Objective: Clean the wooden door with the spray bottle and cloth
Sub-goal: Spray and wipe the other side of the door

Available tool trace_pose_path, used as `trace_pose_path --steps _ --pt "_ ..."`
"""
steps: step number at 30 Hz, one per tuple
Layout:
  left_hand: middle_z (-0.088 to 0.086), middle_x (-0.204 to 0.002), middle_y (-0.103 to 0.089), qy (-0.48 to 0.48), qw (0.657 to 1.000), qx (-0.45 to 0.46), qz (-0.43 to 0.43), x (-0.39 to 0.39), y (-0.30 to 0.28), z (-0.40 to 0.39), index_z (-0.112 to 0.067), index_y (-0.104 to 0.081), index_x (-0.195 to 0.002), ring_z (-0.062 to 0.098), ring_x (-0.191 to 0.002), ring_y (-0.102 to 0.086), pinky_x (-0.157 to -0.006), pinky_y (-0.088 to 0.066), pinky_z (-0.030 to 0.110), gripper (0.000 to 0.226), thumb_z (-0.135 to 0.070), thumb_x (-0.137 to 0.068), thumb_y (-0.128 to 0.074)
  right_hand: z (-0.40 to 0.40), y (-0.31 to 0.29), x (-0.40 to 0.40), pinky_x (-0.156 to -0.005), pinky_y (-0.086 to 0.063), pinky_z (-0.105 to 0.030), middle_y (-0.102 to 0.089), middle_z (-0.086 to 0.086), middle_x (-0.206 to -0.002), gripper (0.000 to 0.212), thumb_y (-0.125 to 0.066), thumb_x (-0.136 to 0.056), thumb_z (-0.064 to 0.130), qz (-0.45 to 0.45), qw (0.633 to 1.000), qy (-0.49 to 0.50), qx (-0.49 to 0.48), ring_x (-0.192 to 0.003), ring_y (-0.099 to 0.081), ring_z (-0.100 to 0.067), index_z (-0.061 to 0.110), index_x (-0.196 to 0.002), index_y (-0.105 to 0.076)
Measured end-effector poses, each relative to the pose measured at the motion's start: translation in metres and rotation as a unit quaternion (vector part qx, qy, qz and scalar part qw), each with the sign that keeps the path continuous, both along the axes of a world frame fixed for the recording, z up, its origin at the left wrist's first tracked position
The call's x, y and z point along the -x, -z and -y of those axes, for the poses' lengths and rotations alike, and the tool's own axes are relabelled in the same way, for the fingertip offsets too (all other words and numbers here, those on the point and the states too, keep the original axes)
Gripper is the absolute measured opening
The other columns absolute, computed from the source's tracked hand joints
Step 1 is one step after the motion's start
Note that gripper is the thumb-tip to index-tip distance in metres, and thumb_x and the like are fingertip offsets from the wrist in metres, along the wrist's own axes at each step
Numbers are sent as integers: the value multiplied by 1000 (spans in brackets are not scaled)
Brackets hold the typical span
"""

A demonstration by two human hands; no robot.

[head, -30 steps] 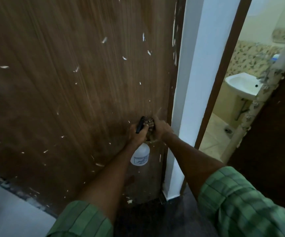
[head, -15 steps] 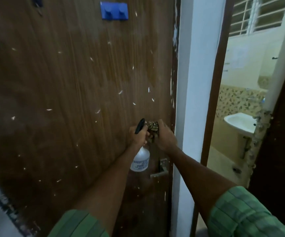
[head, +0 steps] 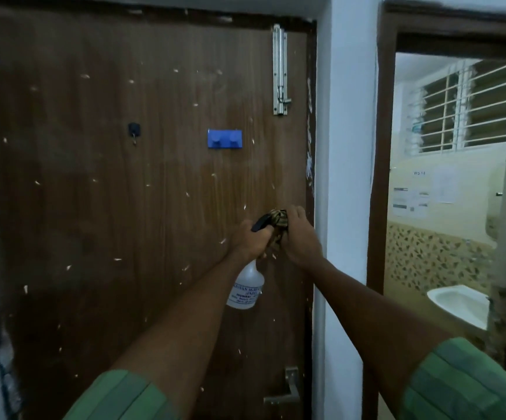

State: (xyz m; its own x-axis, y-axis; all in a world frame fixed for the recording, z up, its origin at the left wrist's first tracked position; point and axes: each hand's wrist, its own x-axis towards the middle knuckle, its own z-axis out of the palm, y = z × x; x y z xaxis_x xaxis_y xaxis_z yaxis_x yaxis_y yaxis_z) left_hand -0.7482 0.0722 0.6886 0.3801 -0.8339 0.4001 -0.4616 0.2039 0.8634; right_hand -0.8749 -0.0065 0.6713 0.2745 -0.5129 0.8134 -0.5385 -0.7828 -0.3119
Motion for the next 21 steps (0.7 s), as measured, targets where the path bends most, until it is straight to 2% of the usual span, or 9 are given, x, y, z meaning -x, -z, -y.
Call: trace_pose_path --steps 3,5,8,11,13,17,21 --pt "23 -77 -74 -22 998 29 48 5 -36 -5 0 -76 -91 30 -58 -68 -60 -54 39 36 -35 -90 -66 1 -33 -4 -84 -51 -42 -60 -11 -124 47 -61 -87 9 5 998 44 42 -108 -57 -30 8 -133 -54" --pt "19 -69 -71 -30 997 43 63 7 -63 -7 2 -75 -91 24 -53 -66 -54 -52 32 30 -26 -98 -67 1 -59 -8 -91 -47 -44 -63 -12 -125 49 -61 -87 14 19 996 63 67 -113 -54 -31 9 -135 -54" --pt "12 -69 -71 -29 994 62 82 7 -94 -3 0 -73 -95 14 -41 -61 -41 -47 23 26 -25 -101 -66 -2 -96 -12 -80 -52 -43 -65 -11 -110 41 -56 -90 13 90 994 32 59 -102 -59 -29 13 -131 -51" --pt "17 -72 -73 -13 992 90 84 4 -118 1 2 -73 -91 18 -44 -62 -45 -50 27 33 -29 -102 -66 -3 -123 -15 -69 -54 -42 -63 -4 -91 27 -56 -88 10 147 985 31 82 -83 -61 -25 18 -113 -47" --pt "18 -72 -74 -10 990 111 85 4 -139 3 2 -72 -88 18 -45 -63 -48 -50 28 38 -33 -101 -67 0 -145 -13 -62 -51 -39 -60 -3 -88 30 -58 -86 6 175 980 38 84 -79 -60 -25 18 -111 -47" --pt "3 -54 -64 -22 985 134 108 3 -173 7 -5 -66 -83 11 -39 -61 -45 -48 24 29 -28 -101 -65 13 -177 -7 -66 -40 -29 -60 -5 -101 37 -62 -85 5 244 966 54 70 -87 -60 -25 16 -120 -52" --pt "2 -54 -64 -25 979 148 140 0 -201 19 -7 -67 -82 10 -41 -63 -50 -51 26 31 -30 -103 -63 27 -202 -1 -73 -43 -28 -60 -11 -115 37 -64 -92 7 290 949 83 90 -95 -61 -27 12 -128 -58"
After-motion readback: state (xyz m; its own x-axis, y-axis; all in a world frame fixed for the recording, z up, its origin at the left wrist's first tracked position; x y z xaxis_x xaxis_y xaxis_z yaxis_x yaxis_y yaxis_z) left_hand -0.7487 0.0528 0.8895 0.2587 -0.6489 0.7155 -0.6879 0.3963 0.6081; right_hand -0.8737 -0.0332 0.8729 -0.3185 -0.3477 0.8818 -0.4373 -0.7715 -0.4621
